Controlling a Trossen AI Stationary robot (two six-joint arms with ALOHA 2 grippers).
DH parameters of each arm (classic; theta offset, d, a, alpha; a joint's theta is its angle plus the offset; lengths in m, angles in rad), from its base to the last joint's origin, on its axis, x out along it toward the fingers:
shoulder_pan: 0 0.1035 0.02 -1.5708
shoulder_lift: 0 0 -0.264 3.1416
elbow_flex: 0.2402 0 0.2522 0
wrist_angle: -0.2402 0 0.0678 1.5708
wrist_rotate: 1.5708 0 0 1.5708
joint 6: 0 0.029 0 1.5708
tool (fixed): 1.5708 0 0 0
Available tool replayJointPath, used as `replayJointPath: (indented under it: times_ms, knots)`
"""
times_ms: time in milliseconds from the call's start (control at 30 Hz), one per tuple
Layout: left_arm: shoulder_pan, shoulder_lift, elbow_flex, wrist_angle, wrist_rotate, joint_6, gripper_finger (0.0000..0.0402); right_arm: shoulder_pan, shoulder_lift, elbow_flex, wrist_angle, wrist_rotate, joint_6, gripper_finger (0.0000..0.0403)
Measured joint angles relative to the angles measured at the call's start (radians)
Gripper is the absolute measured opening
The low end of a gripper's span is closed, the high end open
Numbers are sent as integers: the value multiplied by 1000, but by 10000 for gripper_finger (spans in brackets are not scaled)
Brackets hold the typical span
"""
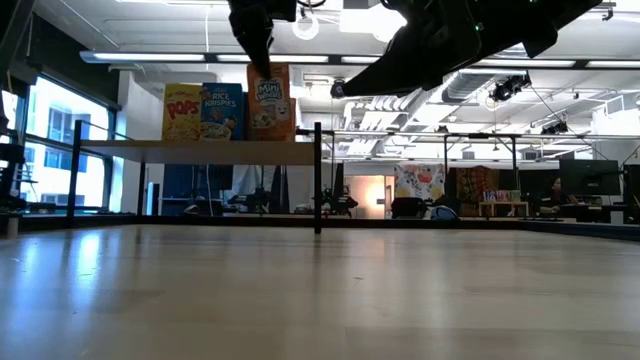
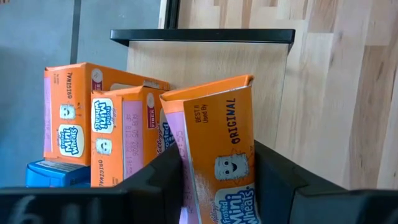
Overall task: Stack cereal on shelf
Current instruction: Put the orange cereal box on the shelf aligned with the other orange cereal boxes
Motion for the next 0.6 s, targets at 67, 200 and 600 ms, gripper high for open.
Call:
replayJointPath:
  times_ms: [67,200,600]
  knots:
    - [0,0,0,0,0,0,144,0,0,0,0,0,0,13]
    - [0,0,0,0,0,0,174,0,0,0,0,0,0,13]
    - [0,1,0,2,-41,-7,243,0,0,0,0,3,0,13]
